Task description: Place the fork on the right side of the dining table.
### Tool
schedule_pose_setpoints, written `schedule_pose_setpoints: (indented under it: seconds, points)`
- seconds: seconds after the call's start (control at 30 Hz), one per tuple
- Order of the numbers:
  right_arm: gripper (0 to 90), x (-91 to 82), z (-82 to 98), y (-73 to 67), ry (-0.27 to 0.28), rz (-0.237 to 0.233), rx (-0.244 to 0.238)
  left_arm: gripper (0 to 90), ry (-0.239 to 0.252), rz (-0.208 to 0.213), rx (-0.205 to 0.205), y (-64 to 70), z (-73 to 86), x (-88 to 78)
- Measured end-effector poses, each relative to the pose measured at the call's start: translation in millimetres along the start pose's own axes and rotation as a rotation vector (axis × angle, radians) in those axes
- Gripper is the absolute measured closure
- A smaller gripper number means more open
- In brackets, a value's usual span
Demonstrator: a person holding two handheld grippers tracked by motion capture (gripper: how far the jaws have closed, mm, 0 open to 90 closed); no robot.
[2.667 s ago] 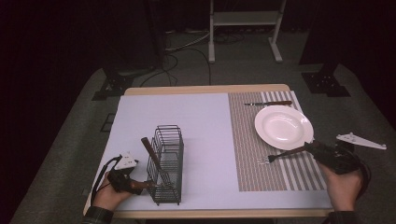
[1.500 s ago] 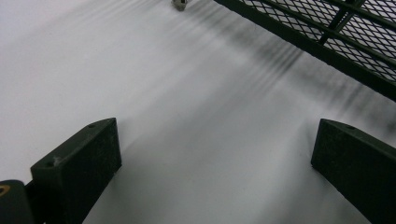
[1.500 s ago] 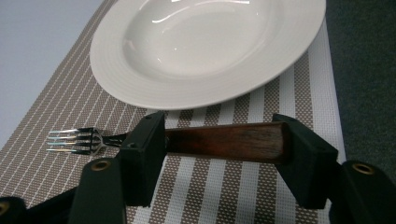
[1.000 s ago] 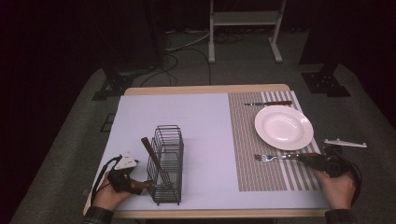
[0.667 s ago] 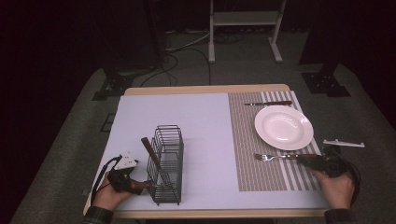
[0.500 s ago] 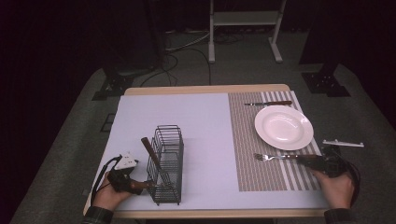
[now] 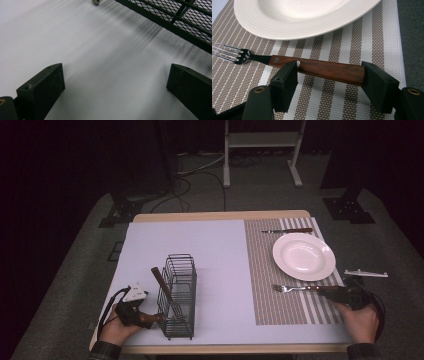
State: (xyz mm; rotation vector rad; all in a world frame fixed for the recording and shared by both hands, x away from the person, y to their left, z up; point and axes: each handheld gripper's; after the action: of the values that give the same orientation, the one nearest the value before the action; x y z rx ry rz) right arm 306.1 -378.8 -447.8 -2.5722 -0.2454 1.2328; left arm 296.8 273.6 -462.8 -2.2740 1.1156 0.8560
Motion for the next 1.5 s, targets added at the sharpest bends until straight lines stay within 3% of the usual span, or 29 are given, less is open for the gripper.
schedule_pose_setpoints:
  seconds: [0.3,0.57,0.87,1.17,1.5]
  points:
    - [30.4,-1.3,0.1,1.2,0.001,0.009,0.004,0.0,-0.001,0.0,0.0,0.0,0.0,-0.1]
    - [30.0,-10.5,-1.5,0.2,0.045,-0.004,-0.007,0.0,0.0,0.0,0.0,-0.1,0.0,0.0]
    - [29.5,-20.8,-3.6,-22.2,0.093,-0.036,-0.069,0.0,0.0,0.0,0.0,0.0,0.0,0.0]
    - [27.4,-19.5,-6.1,-45.6,0.105,-0.105,-0.13,0.0,-0.001,0.0,0.001,0.0,-0.1,-0.1]
    - [13.6,-11.4,-11.4,-75.7,0.078,-0.195,-0.187,0.0,-0.001,-0.001,0.001,0.1,0.0,-0.2]
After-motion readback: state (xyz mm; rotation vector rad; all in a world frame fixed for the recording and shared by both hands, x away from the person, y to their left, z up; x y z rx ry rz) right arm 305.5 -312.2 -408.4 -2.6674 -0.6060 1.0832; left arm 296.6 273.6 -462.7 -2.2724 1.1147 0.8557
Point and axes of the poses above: each handheld gripper's, and its own axes: x roughly forward along the jaws, z roughly out of its underside, y roughly to its right, and after that the axes turned 9 degrees about x, right-handed
